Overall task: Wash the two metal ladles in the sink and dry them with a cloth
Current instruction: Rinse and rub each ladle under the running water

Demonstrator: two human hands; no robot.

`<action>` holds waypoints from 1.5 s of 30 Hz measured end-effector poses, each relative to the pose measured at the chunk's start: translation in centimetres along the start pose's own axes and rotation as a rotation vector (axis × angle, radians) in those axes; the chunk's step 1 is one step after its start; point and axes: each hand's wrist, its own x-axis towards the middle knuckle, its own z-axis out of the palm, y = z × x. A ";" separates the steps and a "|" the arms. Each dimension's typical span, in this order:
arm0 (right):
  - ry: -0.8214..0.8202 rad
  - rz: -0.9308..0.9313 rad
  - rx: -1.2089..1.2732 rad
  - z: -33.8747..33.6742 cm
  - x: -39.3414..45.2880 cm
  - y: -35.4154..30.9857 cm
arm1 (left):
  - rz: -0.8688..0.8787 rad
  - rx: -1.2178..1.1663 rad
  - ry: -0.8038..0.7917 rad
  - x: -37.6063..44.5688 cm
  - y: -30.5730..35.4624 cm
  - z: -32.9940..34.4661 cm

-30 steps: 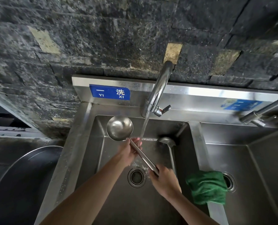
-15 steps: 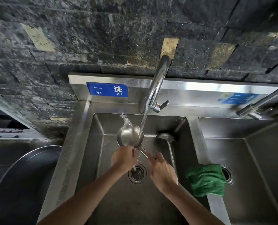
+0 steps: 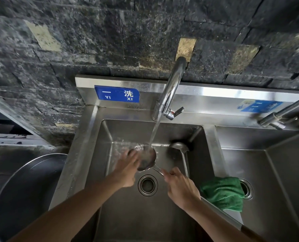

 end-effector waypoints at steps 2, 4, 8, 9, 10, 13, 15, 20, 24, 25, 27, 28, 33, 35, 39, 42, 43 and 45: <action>0.006 -0.005 0.041 0.1 0.3 -0.6 | 0.028 -0.178 -0.075 0.0 2.7 -0.3; 0.011 -0.008 0.074 0.0 0.4 -0.5 | 0.029 -0.228 -0.093 0.2 3.0 -0.1; -0.031 -0.002 0.076 0.1 -0.1 1.6 | 0.058 -0.020 -0.007 -0.1 -1.1 0.5; -0.036 -0.003 0.071 0.1 -0.3 1.9 | 0.062 0.011 -0.013 -0.2 -1.5 0.6; -0.034 -0.009 0.065 0.0 -0.2 1.8 | 0.064 0.019 -0.029 -0.1 -1.2 0.6; -0.021 -0.040 0.085 0.2 0.2 0.7 | 0.065 -0.101 -0.086 0.0 2.3 0.8; -0.026 -0.056 0.094 0.4 0.2 0.4 | 0.063 -0.182 -0.089 0.1 3.4 1.4; -0.053 -0.001 0.095 0.7 -0.5 2.4 | 0.037 -0.012 -0.072 -0.2 -1.4 1.9; -0.055 0.000 0.131 0.9 0.0 0.4 | -0.009 -0.059 -0.064 0.3 2.5 0.7; -0.057 0.006 0.163 1.1 0.2 -0.1 | -0.033 -0.128 -0.081 0.6 4.1 0.6; -0.056 0.036 0.230 1.4 0.8 -0.2 | -0.074 -0.188 -0.094 0.9 5.3 0.5; -0.051 0.055 0.273 1.7 0.9 0.1 | -0.066 -0.143 -0.060 0.9 4.8 0.6; -0.072 0.088 0.330 2.6 1.9 1.7 | 0.047 -0.066 0.058 0.4 -0.2 0.5; -0.065 0.092 0.303 2.7 2.6 1.1 | 0.079 -0.075 0.147 0.8 -1.0 0.5; -0.064 0.132 0.323 1.9 4.2 -0.5 | 0.036 -0.171 0.349 1.0 -2.0 0.7; -0.069 0.140 0.384 1.3 5.5 -1.2 | -0.036 -0.293 0.374 0.5 -1.2 0.9; -0.066 0.139 0.404 1.3 5.9 -1.4 | -0.047 -0.312 0.380 0.4 -0.7 1.0; -0.060 0.150 0.453 1.5 6.8 -1.5 | -0.039 -0.325 0.368 0.2 0.3 1.1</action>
